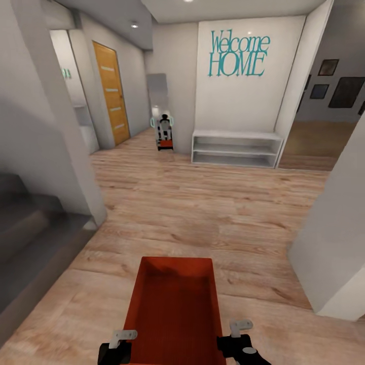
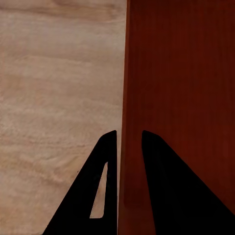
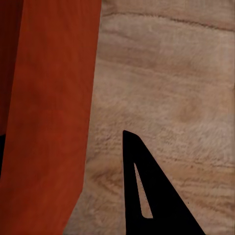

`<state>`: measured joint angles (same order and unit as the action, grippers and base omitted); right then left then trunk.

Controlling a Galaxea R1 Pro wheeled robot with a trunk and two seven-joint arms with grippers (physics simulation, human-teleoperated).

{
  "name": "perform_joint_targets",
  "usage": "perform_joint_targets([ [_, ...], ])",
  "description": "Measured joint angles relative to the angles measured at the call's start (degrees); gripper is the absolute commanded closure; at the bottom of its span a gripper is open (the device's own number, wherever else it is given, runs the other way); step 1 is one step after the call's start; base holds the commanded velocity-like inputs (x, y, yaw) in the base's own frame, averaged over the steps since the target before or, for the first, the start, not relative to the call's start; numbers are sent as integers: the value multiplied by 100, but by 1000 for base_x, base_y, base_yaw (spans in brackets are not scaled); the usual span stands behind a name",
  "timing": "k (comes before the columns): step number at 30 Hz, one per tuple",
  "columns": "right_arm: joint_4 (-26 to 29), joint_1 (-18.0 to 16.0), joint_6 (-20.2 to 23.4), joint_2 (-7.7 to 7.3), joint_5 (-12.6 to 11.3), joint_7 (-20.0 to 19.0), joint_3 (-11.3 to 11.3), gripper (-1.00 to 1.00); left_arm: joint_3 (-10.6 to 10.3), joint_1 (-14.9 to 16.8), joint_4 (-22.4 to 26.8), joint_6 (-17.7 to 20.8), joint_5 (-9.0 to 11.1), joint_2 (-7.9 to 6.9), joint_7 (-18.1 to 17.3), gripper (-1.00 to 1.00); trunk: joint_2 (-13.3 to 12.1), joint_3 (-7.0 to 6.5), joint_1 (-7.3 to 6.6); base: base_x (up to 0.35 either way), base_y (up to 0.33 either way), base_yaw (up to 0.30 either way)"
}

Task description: Move the two storage containers from the living room to the garage. In the garage, place one container on the floor and stack the other container on top of it (either order is fine).

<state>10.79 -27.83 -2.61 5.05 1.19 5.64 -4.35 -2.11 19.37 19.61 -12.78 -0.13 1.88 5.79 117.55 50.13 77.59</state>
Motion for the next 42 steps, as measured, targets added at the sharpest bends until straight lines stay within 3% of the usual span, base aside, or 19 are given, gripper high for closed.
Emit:
perform_joint_targets([
  [42, 0, 0, 0, 0, 1, 1, -2, 100, 0, 0, 0, 0, 2, 1, 1, 100, 0, 24, 0, 344, 0, 56],
])
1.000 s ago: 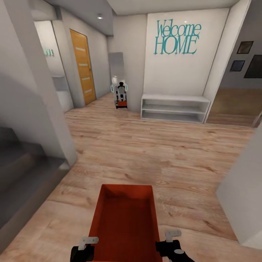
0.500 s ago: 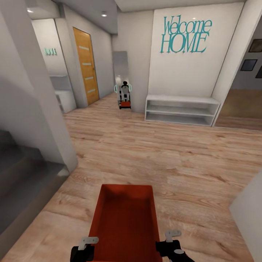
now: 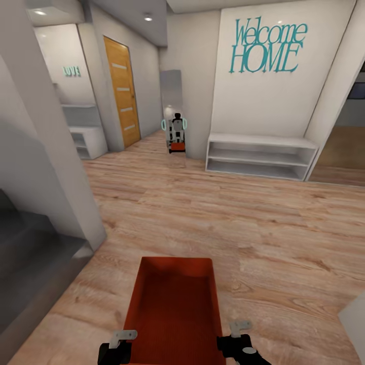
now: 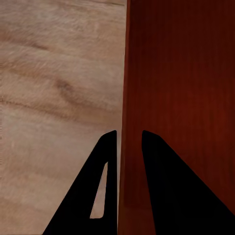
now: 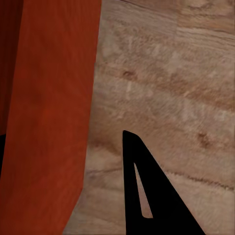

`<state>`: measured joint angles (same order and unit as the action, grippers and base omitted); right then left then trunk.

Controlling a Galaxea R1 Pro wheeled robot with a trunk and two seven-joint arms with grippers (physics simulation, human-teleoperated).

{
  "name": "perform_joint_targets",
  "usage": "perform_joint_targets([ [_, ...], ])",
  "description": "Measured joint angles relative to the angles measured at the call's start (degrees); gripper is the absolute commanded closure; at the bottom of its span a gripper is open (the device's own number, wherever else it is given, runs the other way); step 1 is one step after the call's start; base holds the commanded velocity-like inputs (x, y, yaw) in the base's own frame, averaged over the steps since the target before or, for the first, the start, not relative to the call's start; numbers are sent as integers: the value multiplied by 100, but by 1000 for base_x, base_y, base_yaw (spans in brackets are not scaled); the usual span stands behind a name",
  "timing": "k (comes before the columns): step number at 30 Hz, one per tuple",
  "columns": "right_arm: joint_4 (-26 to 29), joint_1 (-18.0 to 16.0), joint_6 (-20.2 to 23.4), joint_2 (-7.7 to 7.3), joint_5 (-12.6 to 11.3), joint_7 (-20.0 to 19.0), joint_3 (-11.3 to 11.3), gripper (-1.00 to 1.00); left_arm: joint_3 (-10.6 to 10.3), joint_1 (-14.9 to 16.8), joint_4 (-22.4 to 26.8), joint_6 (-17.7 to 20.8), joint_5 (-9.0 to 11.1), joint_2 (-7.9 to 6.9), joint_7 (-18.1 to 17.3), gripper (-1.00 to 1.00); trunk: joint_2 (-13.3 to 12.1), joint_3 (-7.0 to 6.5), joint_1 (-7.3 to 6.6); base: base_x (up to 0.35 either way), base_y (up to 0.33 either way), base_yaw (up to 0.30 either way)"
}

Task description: Move the two storage containers from the living room to the garage. In the garage, place one container on the floor and stack the other container on top of it (either order is fine).

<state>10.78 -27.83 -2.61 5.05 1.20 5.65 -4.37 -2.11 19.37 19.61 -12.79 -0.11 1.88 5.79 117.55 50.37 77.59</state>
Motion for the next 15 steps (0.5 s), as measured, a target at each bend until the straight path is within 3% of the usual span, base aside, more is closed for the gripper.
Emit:
perform_joint_targets([
  [15, 2, 1, 1, -1, 0, 0, 4, 100, 0, 1, -2, -1, 0, 1, -1, 100, 0, 0, 0, 344, 0, 24],
])
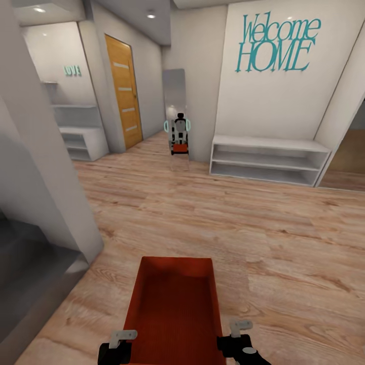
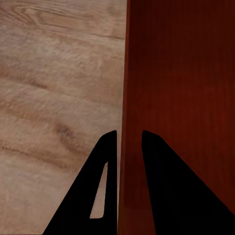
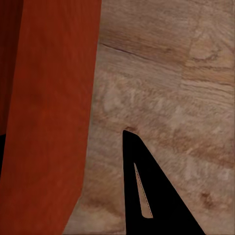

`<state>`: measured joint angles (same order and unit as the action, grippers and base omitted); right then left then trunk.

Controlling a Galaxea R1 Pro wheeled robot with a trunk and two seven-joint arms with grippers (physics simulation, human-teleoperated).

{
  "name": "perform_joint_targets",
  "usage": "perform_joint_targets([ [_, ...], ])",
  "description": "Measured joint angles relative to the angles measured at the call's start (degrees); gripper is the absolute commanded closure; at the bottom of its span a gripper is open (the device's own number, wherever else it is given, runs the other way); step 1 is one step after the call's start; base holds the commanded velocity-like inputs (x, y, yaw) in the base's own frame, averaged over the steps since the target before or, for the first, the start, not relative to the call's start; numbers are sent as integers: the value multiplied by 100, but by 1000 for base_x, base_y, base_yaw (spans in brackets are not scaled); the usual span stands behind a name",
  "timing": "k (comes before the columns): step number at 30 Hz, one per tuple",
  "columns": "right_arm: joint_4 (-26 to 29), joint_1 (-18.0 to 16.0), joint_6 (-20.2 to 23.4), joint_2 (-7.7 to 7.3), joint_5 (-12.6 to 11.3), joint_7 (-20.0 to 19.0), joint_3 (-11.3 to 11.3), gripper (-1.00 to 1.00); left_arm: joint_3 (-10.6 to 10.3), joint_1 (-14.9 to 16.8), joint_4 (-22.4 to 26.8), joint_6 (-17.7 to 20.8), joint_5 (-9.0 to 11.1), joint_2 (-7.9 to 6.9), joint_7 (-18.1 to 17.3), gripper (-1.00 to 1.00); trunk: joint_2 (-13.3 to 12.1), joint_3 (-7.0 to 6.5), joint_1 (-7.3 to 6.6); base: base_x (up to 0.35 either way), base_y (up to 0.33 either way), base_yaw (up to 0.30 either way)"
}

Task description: Move the two storage containers from the living room to the garage. In the garage, place one container on the floor and stack the other container on top of it (either order is fine).

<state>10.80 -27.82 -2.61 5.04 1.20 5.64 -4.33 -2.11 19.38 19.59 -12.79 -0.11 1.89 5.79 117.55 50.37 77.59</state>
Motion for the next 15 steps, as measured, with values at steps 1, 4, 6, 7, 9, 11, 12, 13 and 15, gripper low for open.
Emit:
perform_joint_targets([
  [1, 0, 0, 0, 0, 1, 0, -2, 100, 0, 0, 0, 0, 0, 0, 0, 100, 0, 0, 0, 344, 0, 9],
  [4, -1, -1, 0, 0, -1, 0, -1, 100, 0, -1, 1, 1, 1, 0, 0, 100, 0, 5, 0, 344, 0, 106],
  [6, -2, -1, -1, 1, -2, 0, -4, 100, 0, -2, 1, 1, 1, -1, 1, 100, 0, 12, 0, 344, 0, 188],
  [7, -2, -1, -1, 1, -2, 0, -4, 100, 0, -2, 1, 1, 1, -1, 1, 100, 0, 17, 0, 344, 0, 158],
  [9, -1, -1, 0, 0, -1, 0, -2, 100, 0, -1, 1, 1, 0, 0, 0, 100, 0, 24, 0, 344, 0, 104],
  [11, 0, 0, 0, 0, 2, 0, -3, 100, -1, 0, 0, 0, 0, 0, 0, 100, 0, 27, 0, 344, 0, 37],
  [12, 0, 0, 0, 0, 3, 0, -3, 100, -1, 0, 0, 0, 0, 0, 0, 100, 0, 28, 0, 344, 0, 27],
  [13, 0, 0, 0, 0, 2, 0, -4, 100, 0, 0, 0, 0, 0, 0, 0, 100, 0, 29, 0, 344, 0, 17],
  [15, 0, 0, 0, 0, 2, 1, -3, 100, -1, 1, 0, 0, 1, 0, 0, 100, 0, 30, 0, 344, -2, 11],
])
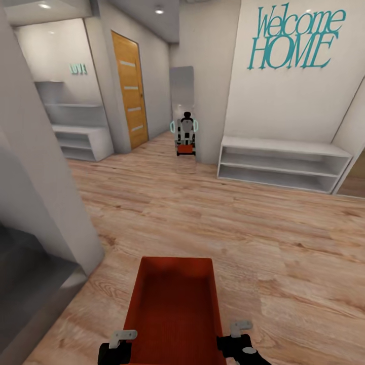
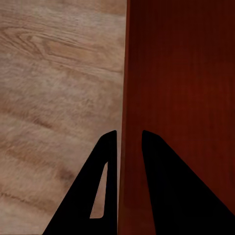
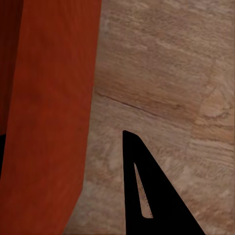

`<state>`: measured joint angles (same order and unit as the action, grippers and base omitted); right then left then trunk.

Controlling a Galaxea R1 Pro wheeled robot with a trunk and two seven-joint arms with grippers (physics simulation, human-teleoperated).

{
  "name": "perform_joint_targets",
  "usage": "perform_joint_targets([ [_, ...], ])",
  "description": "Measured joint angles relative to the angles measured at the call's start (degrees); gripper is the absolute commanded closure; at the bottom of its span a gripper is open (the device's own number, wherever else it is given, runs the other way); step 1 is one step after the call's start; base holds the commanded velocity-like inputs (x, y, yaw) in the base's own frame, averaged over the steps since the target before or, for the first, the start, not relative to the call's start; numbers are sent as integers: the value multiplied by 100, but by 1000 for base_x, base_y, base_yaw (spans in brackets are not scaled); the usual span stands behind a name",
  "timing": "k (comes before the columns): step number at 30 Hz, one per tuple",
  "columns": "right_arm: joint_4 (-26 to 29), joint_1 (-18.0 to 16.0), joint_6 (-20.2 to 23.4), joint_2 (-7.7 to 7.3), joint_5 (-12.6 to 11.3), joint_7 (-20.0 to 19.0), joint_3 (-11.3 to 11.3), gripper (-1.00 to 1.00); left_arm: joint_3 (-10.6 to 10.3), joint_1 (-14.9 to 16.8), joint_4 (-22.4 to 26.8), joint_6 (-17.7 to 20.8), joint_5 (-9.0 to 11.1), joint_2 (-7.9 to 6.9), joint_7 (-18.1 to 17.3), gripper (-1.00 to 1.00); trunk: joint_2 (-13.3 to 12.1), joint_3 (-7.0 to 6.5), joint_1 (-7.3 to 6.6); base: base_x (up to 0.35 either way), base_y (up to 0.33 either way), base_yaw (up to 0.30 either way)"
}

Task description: Move the two storage containers from the living room to the garage. In the garage, place one container on the floor and stack the other container on top of it (either order is fine).

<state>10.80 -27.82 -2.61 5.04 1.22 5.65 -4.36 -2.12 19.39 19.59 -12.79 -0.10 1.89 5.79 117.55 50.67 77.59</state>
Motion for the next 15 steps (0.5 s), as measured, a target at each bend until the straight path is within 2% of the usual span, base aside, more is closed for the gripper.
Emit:
perform_joint_targets([
  [15, 0, 0, 0, 0, 0, 0, -2, 100, 1, -1, 0, 0, -1, 0, 0, 100, 0, 1, 0, 344, -30, 1],
])
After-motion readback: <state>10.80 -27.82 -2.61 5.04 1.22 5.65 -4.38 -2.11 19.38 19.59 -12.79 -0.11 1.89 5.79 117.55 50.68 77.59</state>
